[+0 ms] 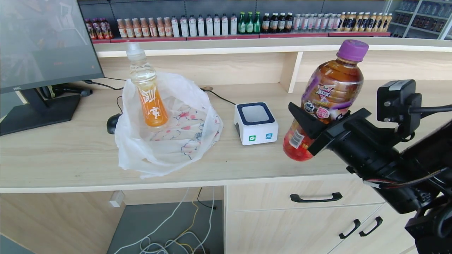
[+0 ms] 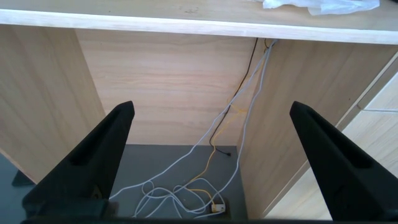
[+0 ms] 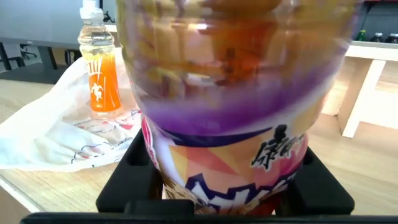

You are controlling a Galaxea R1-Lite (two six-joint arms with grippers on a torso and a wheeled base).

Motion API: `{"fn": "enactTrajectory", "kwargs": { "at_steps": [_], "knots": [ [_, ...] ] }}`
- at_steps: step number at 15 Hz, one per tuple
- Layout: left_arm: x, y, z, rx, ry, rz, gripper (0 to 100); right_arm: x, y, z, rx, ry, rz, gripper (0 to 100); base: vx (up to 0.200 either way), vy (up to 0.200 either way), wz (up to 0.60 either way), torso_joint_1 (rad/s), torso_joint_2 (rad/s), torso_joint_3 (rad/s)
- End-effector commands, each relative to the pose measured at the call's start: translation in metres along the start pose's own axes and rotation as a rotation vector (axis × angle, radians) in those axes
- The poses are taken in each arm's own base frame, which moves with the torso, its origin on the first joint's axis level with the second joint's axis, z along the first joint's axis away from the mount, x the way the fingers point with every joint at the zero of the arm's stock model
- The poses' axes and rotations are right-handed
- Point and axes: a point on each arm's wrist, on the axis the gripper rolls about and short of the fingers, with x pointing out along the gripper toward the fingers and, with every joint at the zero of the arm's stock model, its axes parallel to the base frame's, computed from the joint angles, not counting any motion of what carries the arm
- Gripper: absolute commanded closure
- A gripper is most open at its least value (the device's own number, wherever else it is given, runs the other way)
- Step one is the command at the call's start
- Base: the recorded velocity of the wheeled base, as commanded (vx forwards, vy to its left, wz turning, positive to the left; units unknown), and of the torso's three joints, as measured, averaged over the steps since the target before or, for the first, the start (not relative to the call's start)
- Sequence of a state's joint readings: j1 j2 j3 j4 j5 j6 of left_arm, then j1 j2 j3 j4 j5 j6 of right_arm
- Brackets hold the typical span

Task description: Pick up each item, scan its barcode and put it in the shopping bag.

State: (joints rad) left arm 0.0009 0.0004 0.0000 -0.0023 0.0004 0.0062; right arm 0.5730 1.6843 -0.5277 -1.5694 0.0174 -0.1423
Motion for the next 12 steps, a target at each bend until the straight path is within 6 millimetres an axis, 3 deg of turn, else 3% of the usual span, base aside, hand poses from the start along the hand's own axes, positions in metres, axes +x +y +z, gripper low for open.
{"fn": "enactTrajectory", "kwargs": {
  "at_steps": [1,9,12],
  "knots": [
    [0.0,0.0,0.0001,0.001,-0.001,0.0,0,-0.0035,-0.0077,0.0014,-0.012,0.001,-0.027,100,0.0,0.0,0.0,0.0,0.0,0.0],
    [0.0,0.0,0.0001,-0.003,-0.001,0.002,0,-0.0022,-0.0097,0.0072,-0.013,-0.023,-0.034,100,0.0,0.0,0.0,0.0,0.0,0.0],
    [0.0,0.0,-0.0001,-0.003,0.0,0.002,0,0.0009,-0.0096,0.0085,-0.013,-0.034,-0.033,100,0.0,0.2,0.0,-0.007,0.0,0.004]
  ]
}}
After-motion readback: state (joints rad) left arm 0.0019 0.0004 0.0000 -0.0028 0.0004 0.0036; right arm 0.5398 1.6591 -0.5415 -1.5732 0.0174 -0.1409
